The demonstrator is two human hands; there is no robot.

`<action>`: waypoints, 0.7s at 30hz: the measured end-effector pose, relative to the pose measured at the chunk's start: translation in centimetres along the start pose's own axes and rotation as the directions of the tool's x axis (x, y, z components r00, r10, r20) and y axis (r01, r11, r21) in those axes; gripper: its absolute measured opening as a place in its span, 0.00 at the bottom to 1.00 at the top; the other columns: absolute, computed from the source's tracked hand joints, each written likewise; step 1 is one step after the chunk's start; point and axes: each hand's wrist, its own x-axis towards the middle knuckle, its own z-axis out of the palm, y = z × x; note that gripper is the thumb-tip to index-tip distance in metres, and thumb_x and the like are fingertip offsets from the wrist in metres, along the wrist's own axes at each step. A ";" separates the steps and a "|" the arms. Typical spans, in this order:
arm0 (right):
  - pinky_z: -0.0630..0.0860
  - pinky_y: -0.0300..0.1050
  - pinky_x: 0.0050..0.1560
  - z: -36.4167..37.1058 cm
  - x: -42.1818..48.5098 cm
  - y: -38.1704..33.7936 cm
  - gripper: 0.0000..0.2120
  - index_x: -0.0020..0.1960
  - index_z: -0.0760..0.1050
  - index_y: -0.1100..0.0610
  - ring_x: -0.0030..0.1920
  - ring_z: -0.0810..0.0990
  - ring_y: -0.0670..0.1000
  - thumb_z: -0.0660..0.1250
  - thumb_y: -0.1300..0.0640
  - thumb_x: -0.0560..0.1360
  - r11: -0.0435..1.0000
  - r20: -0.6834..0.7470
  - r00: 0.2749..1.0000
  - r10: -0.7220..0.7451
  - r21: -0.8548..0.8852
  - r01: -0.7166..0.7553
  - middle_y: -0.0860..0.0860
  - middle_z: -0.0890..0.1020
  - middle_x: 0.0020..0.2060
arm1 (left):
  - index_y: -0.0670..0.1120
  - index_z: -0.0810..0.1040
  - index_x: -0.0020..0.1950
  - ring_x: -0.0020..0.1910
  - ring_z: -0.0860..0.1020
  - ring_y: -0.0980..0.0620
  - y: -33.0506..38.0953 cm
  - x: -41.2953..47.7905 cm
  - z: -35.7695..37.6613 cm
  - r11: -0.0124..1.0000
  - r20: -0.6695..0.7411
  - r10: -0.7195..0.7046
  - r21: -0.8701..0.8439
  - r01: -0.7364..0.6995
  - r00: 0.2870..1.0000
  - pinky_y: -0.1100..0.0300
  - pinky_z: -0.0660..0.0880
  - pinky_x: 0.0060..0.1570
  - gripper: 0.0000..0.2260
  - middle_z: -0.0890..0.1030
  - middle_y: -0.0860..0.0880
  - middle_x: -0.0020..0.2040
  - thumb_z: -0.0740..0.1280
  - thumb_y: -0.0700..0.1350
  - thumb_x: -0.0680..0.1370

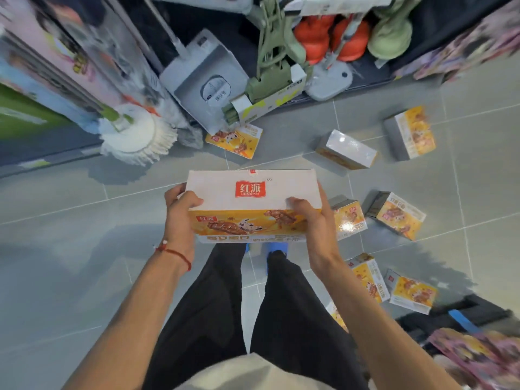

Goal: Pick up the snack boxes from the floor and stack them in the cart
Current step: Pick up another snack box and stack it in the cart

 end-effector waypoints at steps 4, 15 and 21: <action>0.76 0.35 0.48 -1.3 -3.2 -1.6 0.27 0.71 0.70 0.42 0.55 0.83 0.42 0.65 0.46 0.72 0.999 0.099 0.994 -0.054 -0.004 0.054 0.44 0.84 0.59 | 0.52 0.70 0.72 0.46 0.84 0.53 0.1 -4.7 -0.9 0.984 0.017 0.062 -0.167 -0.058 0.998 0.58 0.79 0.42 0.32 0.83 0.50 0.55 0.66 0.46 0.67; 0.79 0.37 0.48 -3.3 -9.3 -3.4 0.26 0.70 0.73 0.42 0.57 0.84 0.46 0.68 0.51 0.72 0.980 0.378 0.910 -0.171 -0.025 0.195 0.43 0.86 0.57 | 0.49 0.69 0.74 0.53 0.81 0.47 -3.2 -16.4 -3.9 0.920 -0.153 0.184 -0.320 -0.225 0.971 0.57 0.80 0.40 0.32 0.81 0.45 0.61 0.66 0.47 0.68; 0.79 0.54 0.64 -1.1 -12.7 -4.0 0.31 0.74 0.70 0.41 0.62 0.82 0.52 0.71 0.51 0.72 0.972 0.517 0.842 -0.153 -0.076 0.224 0.46 0.85 0.60 | 0.49 0.70 0.72 0.51 0.81 0.47 -4.8 -20.8 -8.0 0.844 -0.225 0.198 -0.456 -0.282 0.954 0.57 0.80 0.39 0.28 0.82 0.47 0.55 0.66 0.48 0.71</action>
